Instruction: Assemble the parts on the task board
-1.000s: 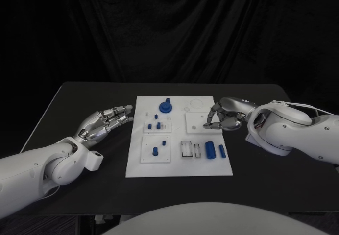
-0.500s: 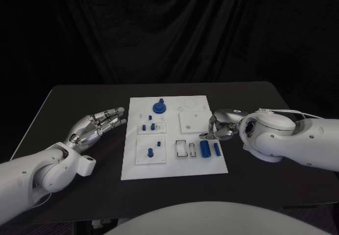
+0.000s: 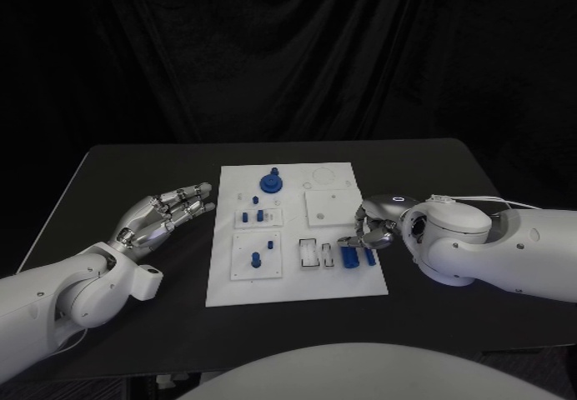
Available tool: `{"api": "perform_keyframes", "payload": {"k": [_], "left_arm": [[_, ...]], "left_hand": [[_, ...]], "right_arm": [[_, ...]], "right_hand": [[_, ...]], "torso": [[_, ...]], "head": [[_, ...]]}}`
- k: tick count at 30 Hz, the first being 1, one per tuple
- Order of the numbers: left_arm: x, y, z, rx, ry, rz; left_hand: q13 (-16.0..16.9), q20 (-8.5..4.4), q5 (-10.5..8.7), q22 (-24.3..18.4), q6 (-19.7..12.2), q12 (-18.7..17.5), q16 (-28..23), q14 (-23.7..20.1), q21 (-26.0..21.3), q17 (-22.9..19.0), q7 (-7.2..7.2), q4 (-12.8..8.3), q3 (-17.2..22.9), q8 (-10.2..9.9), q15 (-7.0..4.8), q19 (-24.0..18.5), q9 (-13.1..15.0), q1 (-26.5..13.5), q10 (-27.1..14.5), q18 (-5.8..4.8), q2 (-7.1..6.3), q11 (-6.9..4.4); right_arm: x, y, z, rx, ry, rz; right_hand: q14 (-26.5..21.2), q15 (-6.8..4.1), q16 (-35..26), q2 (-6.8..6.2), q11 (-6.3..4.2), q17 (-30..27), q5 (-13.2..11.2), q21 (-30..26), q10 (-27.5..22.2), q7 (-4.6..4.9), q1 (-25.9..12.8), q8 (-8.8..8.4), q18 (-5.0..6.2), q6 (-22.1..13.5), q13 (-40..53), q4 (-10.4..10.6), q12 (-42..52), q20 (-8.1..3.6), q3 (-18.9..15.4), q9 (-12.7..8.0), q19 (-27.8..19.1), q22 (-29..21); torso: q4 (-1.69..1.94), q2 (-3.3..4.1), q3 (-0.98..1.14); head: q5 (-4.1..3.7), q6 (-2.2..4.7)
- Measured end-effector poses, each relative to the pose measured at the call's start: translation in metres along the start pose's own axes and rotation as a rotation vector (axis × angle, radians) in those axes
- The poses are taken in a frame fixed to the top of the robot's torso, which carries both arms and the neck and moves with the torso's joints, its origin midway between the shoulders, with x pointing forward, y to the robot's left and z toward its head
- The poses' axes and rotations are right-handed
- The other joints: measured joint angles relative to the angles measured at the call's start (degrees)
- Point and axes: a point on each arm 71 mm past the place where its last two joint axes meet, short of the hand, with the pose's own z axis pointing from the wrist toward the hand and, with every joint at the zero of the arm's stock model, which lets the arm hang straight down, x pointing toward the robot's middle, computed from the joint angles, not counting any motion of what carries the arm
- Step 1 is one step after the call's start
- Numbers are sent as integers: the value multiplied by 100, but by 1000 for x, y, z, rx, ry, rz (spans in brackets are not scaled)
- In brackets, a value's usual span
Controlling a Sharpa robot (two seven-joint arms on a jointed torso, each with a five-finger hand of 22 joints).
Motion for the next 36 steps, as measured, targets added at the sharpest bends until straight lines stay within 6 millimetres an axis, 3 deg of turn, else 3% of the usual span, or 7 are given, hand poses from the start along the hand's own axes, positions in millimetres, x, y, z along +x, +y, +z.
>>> {"api": "perform_keyframes", "payload": {"k": [9, 17, 26, 29, 36], "left_arm": [[0, 0, 0, 0, 0, 0], [0, 0, 0, 0, 1, -1], [0, 1, 0, -1, 1, -1], [0, 1, 0, -1, 1, -2], [-1, 1, -1, -2, 1, -2]], "left_hand": [[0, 0, 23, 0, 20, 7, 24, 0, 0, 5, -20, -16, 16, 0, 0, 0, -1, 25, 0, 0, 25, 0], [1, 0, 23, 1, 20, 8, 24, 0, 0, 5, -20, -16, 16, 0, 0, 0, -1, 25, -21, 0, 25, 21], [1, 0, 23, 1, 20, 7, 23, 0, 0, 5, -20, -16, 16, 0, 0, 0, -1, 25, -21, 0, 25, 21], [1, 0, 23, 1, 20, 7, 23, 0, 0, 4, -20, -18, 18, 0, 0, 0, -2, 25, -21, 0, 25, 21], [1, 0, 45, 1, 20, 7, 23, 0, 0, 4, -20, -32, 32, 0, 0, 0, -2, 25, -21, 0, 25, 21]], "right_arm": [[9, 0, 2, 18, 33, -23], [14, 1, 6, 24, 49, -38], [20, 3, 13, 24, 61, -41], [24, 3, 14, 23, 70, -40], [27, 5, 18, 14, 80, -22]], "right_hand": [[0, 0, 0, -30, 0, -1, -70, 2, 0, 24, -30, -183, 1, 24, -1, -1, 0, 0, 1, -60, 0, 0], [0, 0, -48, -30, 0, -1, 75, 2, 0, 56, -29, -422, 1, 88, -1, -13, 0, 0, 49, -128, 0, 0], [0, 0, -48, 62, 0, -1, 141, 2, 0, 77, 18, -563, 1, 109, -2, -30, 0, 0, 92, -174, 0, -1], [0, 0, -48, 112, 0, -1, 325, 2, -1, 70, 174, -666, 1, 183, -2, -46, 0, 0, 156, -199, 0, -1], [0, 2, -48, 28, 1, -2, 1436, 2, -1, 80, 746, -859, 1, 295, -2, -261, 0, 0, 371, -190, 0, -1]], "torso": [[3, -9, -1], [3, -11, -4], [3, -12, -3], [4, -12, -1], [-3, -11, -1]], "head": [[-1, 0], [-2, 0], [3, 0], [9, 0], [36, 0]]}}
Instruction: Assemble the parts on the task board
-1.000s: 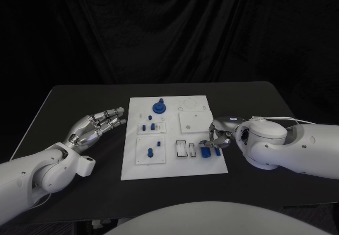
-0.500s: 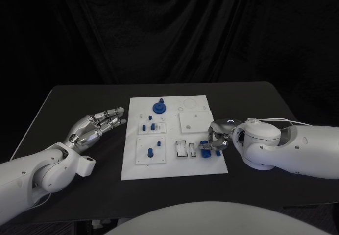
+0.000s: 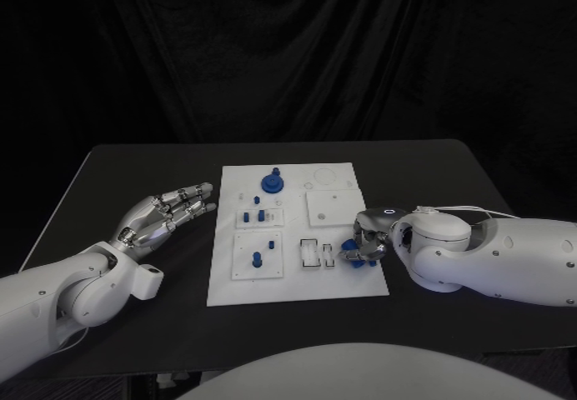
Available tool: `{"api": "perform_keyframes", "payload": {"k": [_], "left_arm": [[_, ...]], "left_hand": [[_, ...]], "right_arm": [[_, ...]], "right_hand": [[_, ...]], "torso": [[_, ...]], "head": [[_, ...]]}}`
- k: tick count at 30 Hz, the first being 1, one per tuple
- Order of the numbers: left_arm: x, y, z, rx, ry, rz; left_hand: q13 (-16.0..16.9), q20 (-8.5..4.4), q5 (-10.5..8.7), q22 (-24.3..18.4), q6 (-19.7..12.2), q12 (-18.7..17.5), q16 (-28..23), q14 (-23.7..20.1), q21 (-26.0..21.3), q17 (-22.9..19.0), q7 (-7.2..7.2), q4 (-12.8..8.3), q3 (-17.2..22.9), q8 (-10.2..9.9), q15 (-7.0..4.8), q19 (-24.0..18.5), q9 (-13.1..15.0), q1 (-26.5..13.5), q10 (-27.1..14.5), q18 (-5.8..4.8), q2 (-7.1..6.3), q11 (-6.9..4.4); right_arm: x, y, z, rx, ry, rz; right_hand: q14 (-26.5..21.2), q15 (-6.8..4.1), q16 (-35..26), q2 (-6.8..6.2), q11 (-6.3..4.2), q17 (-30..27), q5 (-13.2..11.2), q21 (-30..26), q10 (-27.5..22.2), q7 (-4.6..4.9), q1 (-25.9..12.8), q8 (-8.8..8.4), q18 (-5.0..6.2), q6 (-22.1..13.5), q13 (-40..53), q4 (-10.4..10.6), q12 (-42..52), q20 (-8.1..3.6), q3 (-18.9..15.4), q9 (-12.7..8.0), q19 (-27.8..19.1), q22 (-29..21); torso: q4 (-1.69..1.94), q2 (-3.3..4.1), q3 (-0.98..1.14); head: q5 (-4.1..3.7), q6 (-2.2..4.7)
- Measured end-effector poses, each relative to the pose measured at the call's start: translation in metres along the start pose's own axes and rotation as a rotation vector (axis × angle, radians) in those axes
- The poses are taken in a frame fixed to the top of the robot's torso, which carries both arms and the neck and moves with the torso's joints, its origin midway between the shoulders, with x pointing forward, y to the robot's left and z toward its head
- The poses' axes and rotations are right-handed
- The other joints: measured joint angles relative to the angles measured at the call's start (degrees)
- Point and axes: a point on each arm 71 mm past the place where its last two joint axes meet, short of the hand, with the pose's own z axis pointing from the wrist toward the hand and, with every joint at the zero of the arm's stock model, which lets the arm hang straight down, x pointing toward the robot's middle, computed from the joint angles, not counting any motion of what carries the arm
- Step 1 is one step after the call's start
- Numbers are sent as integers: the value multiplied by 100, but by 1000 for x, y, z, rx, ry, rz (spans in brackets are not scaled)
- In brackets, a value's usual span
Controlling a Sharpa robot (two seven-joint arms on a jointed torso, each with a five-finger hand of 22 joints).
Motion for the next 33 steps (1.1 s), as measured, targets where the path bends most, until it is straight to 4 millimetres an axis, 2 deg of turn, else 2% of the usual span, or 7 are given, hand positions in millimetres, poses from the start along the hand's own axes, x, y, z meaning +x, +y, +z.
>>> {"api": "perform_keyframes", "payload": {"k": [9, 13, 18, 20, 25, 30, 33], "left_arm": [[0, 1, -1, -2, 0, -1], [0, 1, -1, -2, 0, -2], [0, 2, -2, -4, 0, -3], [0, 2, -2, -4, 0, -3], [0, 2, -1, -4, 1, -3], [1, 2, 0, -3, 3, -4], [2, 2, 1, -3, 4, -5]], "left_hand": [[0, 0, 0, 0, 0, 0, 0, 0, 0, 0, 0, 0, 0, 0, 0, 0, 0, 11, 0, 0, -11, 0], [0, 0, 0, 0, 0, 0, 0, 0, 0, 0, 0, 0, 0, 0, 0, 0, -1, 22, 0, -1, -22, 0], [0, 0, 0, 0, 0, 0, 0, 0, 0, 0, 0, 0, 0, 0, 0, 0, -1, 22, 0, 0, -22, 0], [0, 0, 0, 0, 0, 0, 0, 0, 0, 0, 0, 0, 0, 0, 0, 0, -1, 22, 0, 0, -22, 0], [0, 0, 0, 0, 0, 0, 0, 0, 0, 0, 0, 0, 0, 0, 0, 0, -1, 22, 0, -1, -22, 0], [0, 0, 0, 0, 0, 0, 0, 0, 0, 0, 0, 0, 0, 0, 0, 0, -1, 22, 0, 0, -22, 0], [0, 0, 0, 0, 0, 0, 0, 0, 0, 0, 0, 0, 0, 0, 0, 0, -1, 22, 0, 0, -22, 0]], "right_arm": [[1, -3, 2, -5, -5, 72], [3, -4, 1, -7, -12, 130], [5, -2, -5, -24, -7, 238], [5, -1, -6, -31, -6, 276], [-4, 8, -8, -57, -8, 359], [-5, 17, -7, -80, 3, 396], [-5, 21, -4, -88, 9, 407]], "right_hand": [[-1, 2, -67, -83, 5, -1, 791, -23, 4, -33, 193, -66, 0, 91, 0, -58, 0, 0, 55, 86, 0, 0], [1, -45, -67, -132, -44, 0, 1443, -23, 2, -34, 242, 106, 0, 91, -1, -57, 0, -26, 57, 292, 26, 0], [4, -78, -67, -79, -92, -1, 1869, -23, 12, -34, 188, 299, 0, 89, -1, 81, 0, -51, 194, 317, 9, 0], [4, -78, -67, 16, -92, -1, 1865, -23, 12, -34, 93, 318, 0, 89, -1, 131, 0, -51, 244, 466, 9, 2], [4, -78, -107, 71, -92, -1, 1313, -67, 11, -54, -123, 408, 0, 68, -1, 221, 0, -63, 334, 832, 21, 4], [4, -79, -134, 106, -93, -1, 813, -101, 11, -54, -268, 433, 0, 68, -1, 228, 0, -72, 342, 935, 30, 4], [4, -80, -138, 109, -93, -1, 717, -111, 11, -55, -294, 435, 0, 68, -1, 214, 0, -72, 357, 961, 30, 4]], "torso": [[3, -1, -2], [5, 0, -2], [5, 1, -2], [7, 1, -2], [7, 0, -2], [9, -2, -2], [14, -4, -3]], "head": [[27, 1], [41, 1], [56, 1], [57, 1], [62, 1], [58, 1], [73, 1]]}}
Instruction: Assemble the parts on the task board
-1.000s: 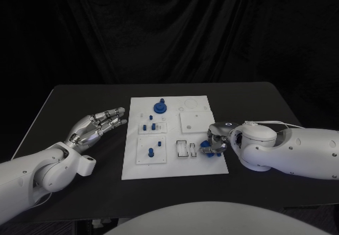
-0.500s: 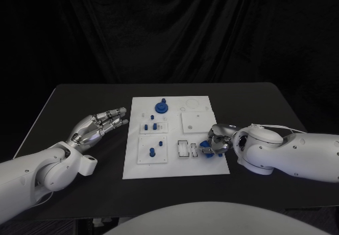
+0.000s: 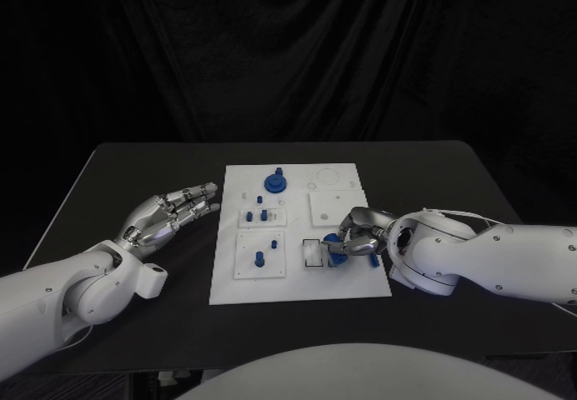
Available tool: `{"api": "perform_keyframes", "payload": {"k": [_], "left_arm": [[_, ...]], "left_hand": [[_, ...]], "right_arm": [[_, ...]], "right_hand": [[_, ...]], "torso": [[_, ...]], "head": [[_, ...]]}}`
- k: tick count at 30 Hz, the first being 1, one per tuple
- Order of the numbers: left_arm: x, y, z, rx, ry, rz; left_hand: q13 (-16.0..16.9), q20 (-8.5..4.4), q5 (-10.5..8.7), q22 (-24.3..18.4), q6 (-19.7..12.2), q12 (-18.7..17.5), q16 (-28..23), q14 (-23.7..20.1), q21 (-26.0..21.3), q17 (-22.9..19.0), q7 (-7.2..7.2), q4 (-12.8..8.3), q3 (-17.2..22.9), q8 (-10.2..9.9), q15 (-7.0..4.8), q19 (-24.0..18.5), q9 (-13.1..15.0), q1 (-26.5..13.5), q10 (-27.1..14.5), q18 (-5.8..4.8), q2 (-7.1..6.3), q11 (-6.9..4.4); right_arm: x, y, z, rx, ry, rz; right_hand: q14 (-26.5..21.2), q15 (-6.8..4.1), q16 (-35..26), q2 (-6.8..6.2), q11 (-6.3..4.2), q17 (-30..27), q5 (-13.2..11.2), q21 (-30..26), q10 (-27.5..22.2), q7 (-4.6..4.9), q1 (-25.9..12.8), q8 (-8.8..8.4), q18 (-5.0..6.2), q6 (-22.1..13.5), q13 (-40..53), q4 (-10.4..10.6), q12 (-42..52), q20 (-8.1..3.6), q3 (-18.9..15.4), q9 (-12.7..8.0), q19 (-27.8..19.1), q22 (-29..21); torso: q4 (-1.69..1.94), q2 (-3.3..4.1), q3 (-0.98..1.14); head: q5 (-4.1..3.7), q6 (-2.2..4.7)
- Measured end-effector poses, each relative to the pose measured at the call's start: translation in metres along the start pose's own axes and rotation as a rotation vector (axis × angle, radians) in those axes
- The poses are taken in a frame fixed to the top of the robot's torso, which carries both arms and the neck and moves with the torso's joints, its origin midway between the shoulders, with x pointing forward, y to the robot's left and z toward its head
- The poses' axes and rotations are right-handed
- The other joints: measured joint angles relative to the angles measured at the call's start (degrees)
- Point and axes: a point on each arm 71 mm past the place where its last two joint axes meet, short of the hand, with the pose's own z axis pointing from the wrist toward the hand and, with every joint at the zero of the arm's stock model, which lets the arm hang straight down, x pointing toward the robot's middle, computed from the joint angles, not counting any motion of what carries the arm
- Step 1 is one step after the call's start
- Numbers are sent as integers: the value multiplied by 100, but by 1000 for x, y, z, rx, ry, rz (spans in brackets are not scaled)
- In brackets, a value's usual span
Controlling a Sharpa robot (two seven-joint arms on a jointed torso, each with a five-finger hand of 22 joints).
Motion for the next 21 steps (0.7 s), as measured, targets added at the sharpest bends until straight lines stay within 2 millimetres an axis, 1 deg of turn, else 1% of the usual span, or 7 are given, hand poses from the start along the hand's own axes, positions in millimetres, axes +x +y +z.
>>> {"api": "perform_keyframes", "payload": {"k": [5, 6, 9, 12, 14, 17, 21], "left_arm": [[0, 0, 0, 0, 0, 0], [0, 0, 0, 0, 0, 0], [1, 0, 1, 0, 2, -1], [2, 1, 2, 1, 5, -2], [2, 1, 2, 1, 6, -3], [2, 1, 3, 1, 7, -4], [2, 1, 2, 1, 8, -4]], "left_hand": [[0, 0, 0, 0, 0, 0, 0, 0, 0, 0, 0, 0, 0, 0, 0, 0, 0, 0, 0, 0, 0, 0], [0, 0, 0, 0, 0, 0, 0, 0, 0, 0, 0, -1, 1, 0, 0, 0, 0, 12, 0, 0, 12, 0], [0, 0, 0, 0, 0, 0, 0, 0, 0, 0, 0, -15, 16, 0, 0, 0, 0, 22, 0, 0, 22, 0], [0, 0, 0, 0, 0, 0, 0, 0, 0, 0, 0, -16, 15, 0, 0, 0, 0, 22, 0, 0, 22, 0], [0, 0, 0, 0, 0, 0, 0, 0, 0, 0, 0, -15, 15, 0, 0, 0, 0, 22, 0, 0, 22, 0], [0, 0, 0, 0, 0, 0, 0, 0, 0, 0, 0, -16, 15, 0, 0, 0, -1, 22, 0, 0, 22, 0], [0, 0, 0, 0, 0, 0, 0, 0, 0, 0, 0, -15, 15, 0, 0, 0, -1, 22, 0, 0, 22, 0]], "right_arm": [[2, 5, 5, -10, 8, 12], [2, 6, 6, -12, 10, 13], [3, 8, 8, -17, 14, 16], [5, 11, 12, -22, 18, 17], [5, 13, 14, -25, 19, 17], [6, 13, 15, -25, 20, 17], [6, 13, 17, -22, 21, 16]], "right_hand": [[0, 0, -18, 39, 0, 0, -49, -32, 0, 0, -39, 1, 0, 0, 0, 0, 0, 0, 0, 15, 0, 0], [0, 0, -37, 29, 0, 0, -75, -32, 0, 0, -62, 1, 0, 0, 0, 0, 0, 0, 0, 29, 0, 0], [0, 0, -47, 70, 0, 0, -254, -55, 0, -1, -133, 1, 0, 1, 4, -2, 0, 0, -4, 57, 0, -1], [-4, -4, -86, 119, -1, 0, -503, -104, -1, -21, -227, -10, 0, -17, 4, 0, 0, 0, -116, 93, 0, -1], [-4, -5, -86, 171, -2, 0, -660, -111, 0, -70, -308, -48, 0, 30, 4, 15, 0, 0, -180, 112, 0, -1], [-4, -6, -108, 206, -3, 0, -881, -134, 0, -94, -427, -63, 0, 54, 4, 21, 0, 0, -252, 133, 0, -1], [-4, -5, -128, 349, -3, 0, -1273, -162, 0, -92, -745, -120, 0, 27, 4, 32, 0, 0, -421, 157, 0, -1]], "torso": [[3, -2, -4], [1, -1, -5], [2, 1, -7], [2, 4, -7], [1, 6, -5], [1, 8, -3], [1, 8, -2]], "head": [[21, 0], [22, 0], [4, 0], [-2, 0], [2, 0], [14, 0], [24, 0]]}}
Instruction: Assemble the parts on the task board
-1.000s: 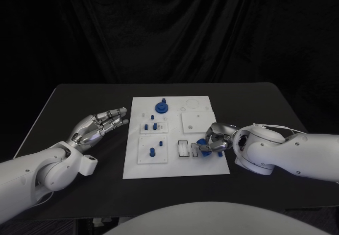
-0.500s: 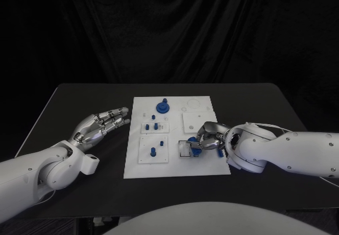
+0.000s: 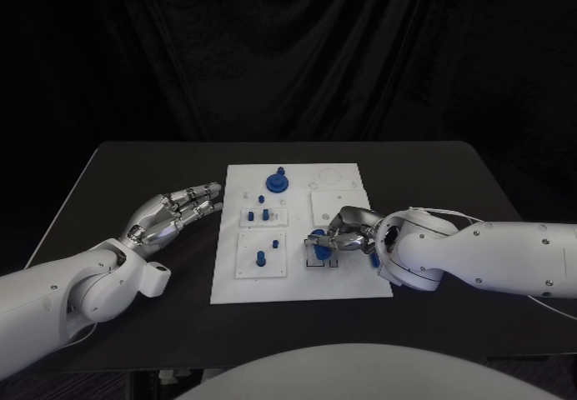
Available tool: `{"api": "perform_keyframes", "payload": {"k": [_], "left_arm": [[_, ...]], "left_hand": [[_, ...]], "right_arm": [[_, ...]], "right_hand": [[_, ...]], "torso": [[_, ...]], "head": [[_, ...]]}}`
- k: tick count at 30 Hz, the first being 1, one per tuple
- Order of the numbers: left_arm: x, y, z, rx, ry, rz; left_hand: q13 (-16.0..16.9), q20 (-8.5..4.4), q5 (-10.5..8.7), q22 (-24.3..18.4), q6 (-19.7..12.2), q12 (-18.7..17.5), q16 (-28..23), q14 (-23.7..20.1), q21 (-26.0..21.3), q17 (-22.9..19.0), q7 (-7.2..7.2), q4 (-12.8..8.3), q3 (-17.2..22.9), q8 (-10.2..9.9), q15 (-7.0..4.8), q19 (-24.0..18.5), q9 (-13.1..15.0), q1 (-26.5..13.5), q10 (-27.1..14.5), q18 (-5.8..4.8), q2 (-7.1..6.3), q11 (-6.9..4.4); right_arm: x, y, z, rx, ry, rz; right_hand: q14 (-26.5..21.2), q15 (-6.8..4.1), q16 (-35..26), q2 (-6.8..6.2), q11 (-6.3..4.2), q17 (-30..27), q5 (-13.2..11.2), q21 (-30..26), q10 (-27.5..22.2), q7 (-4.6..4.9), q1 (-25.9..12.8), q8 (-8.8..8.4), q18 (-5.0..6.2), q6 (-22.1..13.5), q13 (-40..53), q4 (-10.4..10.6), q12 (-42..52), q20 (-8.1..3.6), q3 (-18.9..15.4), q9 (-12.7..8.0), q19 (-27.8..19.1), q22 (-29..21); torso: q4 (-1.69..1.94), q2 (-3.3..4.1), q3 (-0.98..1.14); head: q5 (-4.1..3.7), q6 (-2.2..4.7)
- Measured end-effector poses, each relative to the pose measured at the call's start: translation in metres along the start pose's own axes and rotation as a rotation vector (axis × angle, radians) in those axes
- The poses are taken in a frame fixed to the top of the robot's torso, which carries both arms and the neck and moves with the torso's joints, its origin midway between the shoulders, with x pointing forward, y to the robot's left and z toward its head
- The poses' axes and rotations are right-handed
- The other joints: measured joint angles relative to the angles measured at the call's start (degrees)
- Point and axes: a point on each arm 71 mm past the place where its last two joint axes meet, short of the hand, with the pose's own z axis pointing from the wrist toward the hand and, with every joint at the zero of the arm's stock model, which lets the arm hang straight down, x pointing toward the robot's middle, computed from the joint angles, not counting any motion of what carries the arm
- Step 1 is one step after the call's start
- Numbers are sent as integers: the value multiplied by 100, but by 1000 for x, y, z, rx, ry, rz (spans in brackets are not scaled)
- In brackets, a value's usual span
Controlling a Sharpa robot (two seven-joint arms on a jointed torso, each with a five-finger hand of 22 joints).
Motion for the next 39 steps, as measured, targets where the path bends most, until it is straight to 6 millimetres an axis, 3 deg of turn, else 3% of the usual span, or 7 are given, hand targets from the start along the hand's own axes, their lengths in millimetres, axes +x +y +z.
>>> {"api": "perform_keyframes", "payload": {"k": [5, 10, 15, 21, 26, 30, 39], "left_arm": [[0, 0, 0, -1, 0, 0], [0, 1, 0, -1, 2, -1], [0, 1, 0, -1, 2, -2], [0, 1, -1, -3, 1, -2], [-1, 2, -1, -3, 0, -3], [-1, 2, -2, -4, -1, -3], [-3, 2, -5, -7, -6, -1]], "left_hand": [[0, 0, 0, 0, 0, 0, 0, 0, 0, 0, 0, 0, 0, 0, 0, 0, 0, 0, 0, 0, 0, 0], [0, 0, 0, 0, 0, 0, 0, 0, 0, 0, 0, 0, 0, 0, 0, 0, 0, 0, 0, 0, 0, 0], [0, 0, 0, 0, 0, 0, 0, 0, 0, 0, 0, 0, 0, 0, 0, 0, 0, 0, 0, 0, 0, 0], [0, 0, 0, -5, 0, 0, 0, 0, 0, 0, 0, 16, 16, 0, 0, 0, 0, 0, -21, 0, 0, 21], [0, 0, 0, -5, 0, 0, 0, 0, 0, 0, 0, 16, 16, 0, 0, 0, 0, 0, -21, 0, 0, 21], [0, 0, 22, -5, 0, 0, 0, 0, 0, 0, 0, 16, 16, 0, 0, 0, 0, 0, -21, 0, 0, 21], [0, 0, 22, -5, 0, 0, 0, 2, 0, 0, 0, 1, 32, 0, 2, 0, 0, 0, -21, 0, 0, 21]], "right_arm": [[0, 0, 1, 1, 0, 0], [1, 0, 2, 1, 6, -4], [1, 0, 2, 2, 13, -7], [-1, -3, 1, 7, 9, -6], [-3, -5, -1, -3, -7, 2], [-6, -4, -6, -48, -43, 14], [-14, 5, -20, -209, -180, -64]], "right_hand": [[0, 0, 0, 89, 0, 0, -174, 0, 0, 0, -205, -26, 0, 1, 0, 8, 0, 0, -97, 25, 0, 0], [0, 0, -3, 64, 1, 0, -155, -47, 0, 19, -319, -59, 0, -19, -1, -8, 0, 0, -307, 44, 0, -1], [0, 1, -24, 51, 1, 0, -395, -60, 0, 19, -333, -100, 0, -18, -1, -8, 0, 0, -444, 62, 0, -1], [0, 1, -24, 54, 2, 0, -407, -60, 0, 19, -330, -103, 0, -18, -1, -23, 0, 0, -489, 80, 0, -1], [0, 1, -24, 112, 2, 0, 44, -60, 0, 33, 193, -103, 0, -38, -2, -84, 0, 0, -548, 156, 0, -1], [0, 26, -24, 2, 82, 0, 310, -60, -7, 126, 798, -264, 0, -396, -2, -352, 0, 12, -552, 115, -12, -1], [-2, 212, -23, -169, 299, -1, 312, -88, -17, 381, 1560, -572, 1, -1138, -2, -730, 0, 164, -663, -171, -16, -2]], "torso": [[-4, 3, -1], [-5, 2, 1], [-8, -1, 2], [-13, -3, 2], [-14, -6, 2], [-14, -7, 3], [-17, -7, 3]], "head": [[5, 0], [8, 0], [16, 0], [26, 0], [39, 0], [59, 0], [103, 0]]}}
